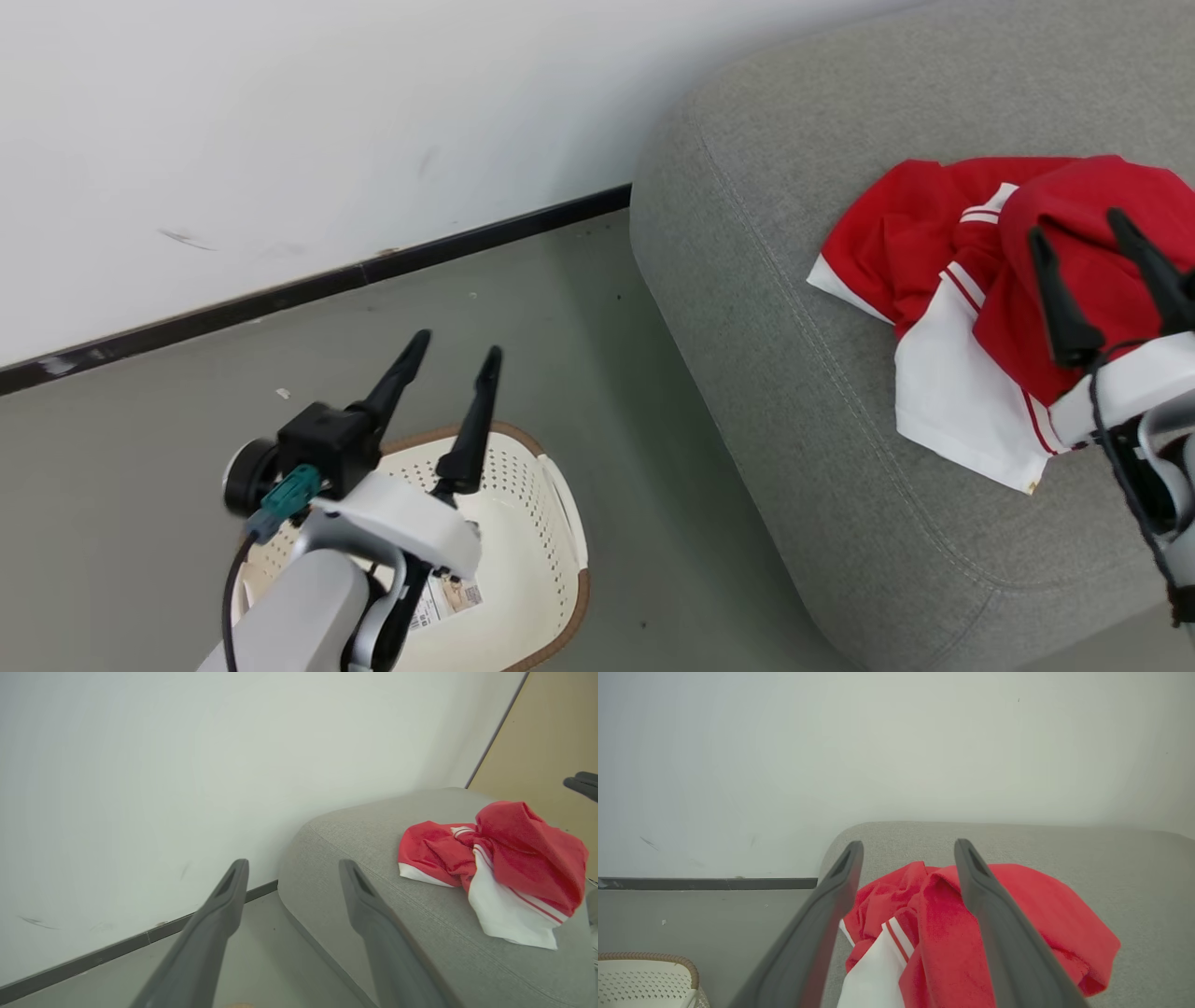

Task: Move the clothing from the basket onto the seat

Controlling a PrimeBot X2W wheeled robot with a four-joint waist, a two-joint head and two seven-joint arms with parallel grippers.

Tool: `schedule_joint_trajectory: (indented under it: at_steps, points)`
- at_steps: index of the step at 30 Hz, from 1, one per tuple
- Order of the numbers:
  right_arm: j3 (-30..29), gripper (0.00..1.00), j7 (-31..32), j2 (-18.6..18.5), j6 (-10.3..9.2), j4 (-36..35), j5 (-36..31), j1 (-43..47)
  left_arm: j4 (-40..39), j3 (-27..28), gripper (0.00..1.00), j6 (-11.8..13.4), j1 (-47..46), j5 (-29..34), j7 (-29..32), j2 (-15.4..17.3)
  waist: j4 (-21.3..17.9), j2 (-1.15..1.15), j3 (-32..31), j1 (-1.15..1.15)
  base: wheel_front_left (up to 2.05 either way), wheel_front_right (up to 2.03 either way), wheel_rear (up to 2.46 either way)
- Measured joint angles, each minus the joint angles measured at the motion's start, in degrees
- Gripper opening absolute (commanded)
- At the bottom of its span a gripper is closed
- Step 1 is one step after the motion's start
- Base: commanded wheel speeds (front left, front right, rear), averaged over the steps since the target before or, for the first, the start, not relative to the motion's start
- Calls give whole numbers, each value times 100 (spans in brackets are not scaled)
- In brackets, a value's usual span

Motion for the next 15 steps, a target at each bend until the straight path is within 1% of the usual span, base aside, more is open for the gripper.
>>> schedule_joint_trajectory:
  at_steps: [4, 8, 12, 13, 15]
  points:
    - [189, 100, 0, 149, 0, -240, -88, 16, 52, 261, 100, 175, 257, -48, -52, 70, 109, 0, -115, 0, 0, 0, 0]
    - [335, 100, 0, 285, 0, -336, -145, 57, 66, 513, 100, 357, 468, -134, -100, 133, 248, 0, -221, 0, 0, 0, 0]
    - [466, 100, 0, 495, 0, -401, -223, 164, 76, 743, 100, 554, 666, -126, -152, 226, 405, 0, -322, 0, 0, 0, 0]
    - [523, 100, 0, 612, 0, -450, -280, 232, 69, 867, 100, 633, 776, -137, -157, 220, 486, 0, -372, 0, 0, 0, 0]
    - [553, 100, 0, 720, 0, -454, -338, 281, 53, 962, 100, 700, 900, -157, -171, 211, 568, 0, -420, 0, 0, 0, 0]
